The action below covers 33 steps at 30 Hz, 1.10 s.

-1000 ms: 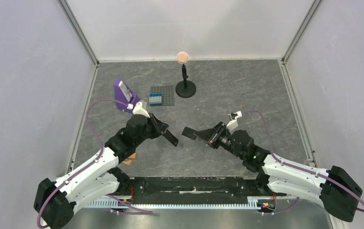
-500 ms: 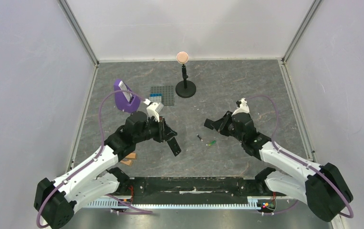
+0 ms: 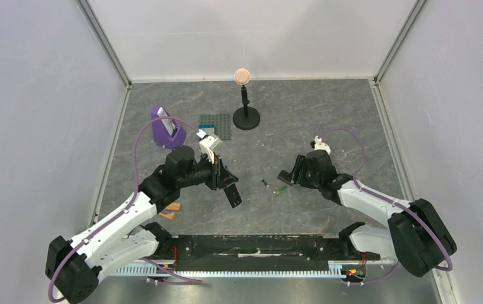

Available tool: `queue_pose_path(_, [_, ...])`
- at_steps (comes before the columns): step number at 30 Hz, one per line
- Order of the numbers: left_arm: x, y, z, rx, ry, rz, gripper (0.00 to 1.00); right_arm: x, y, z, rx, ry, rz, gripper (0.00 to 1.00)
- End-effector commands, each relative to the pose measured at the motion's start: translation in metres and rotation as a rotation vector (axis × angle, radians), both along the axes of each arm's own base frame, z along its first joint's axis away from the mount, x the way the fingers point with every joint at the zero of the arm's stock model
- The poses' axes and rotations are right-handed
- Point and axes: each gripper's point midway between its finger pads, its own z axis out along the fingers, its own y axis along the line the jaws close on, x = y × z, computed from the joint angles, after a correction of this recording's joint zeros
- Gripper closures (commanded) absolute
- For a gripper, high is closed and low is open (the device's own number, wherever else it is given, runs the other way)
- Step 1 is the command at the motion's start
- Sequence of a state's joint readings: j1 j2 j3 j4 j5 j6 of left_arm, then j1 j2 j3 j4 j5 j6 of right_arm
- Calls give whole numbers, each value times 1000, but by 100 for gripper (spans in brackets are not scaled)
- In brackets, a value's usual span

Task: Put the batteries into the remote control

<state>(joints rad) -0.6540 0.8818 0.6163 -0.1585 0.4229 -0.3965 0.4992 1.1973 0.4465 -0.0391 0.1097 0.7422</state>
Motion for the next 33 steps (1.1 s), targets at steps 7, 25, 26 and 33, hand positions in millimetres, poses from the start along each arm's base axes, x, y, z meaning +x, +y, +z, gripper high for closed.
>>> queue_pose_path(7, [14,11,22,-19,-96,100,98,16,19,59,-80,-184,179,34])
queue_pose_path(25, [4,31,35,-26,-87,176,98,-26,48,29,-451,-120,732,45])
queue_pose_path(26, [4,31,36,-27,-91,179,98,-27,48,27,-469,-121,777,44])
queue_pose_path(33, [3,33,35,-16,-81,184,98,-19,49,26,-497,-71,738,41])
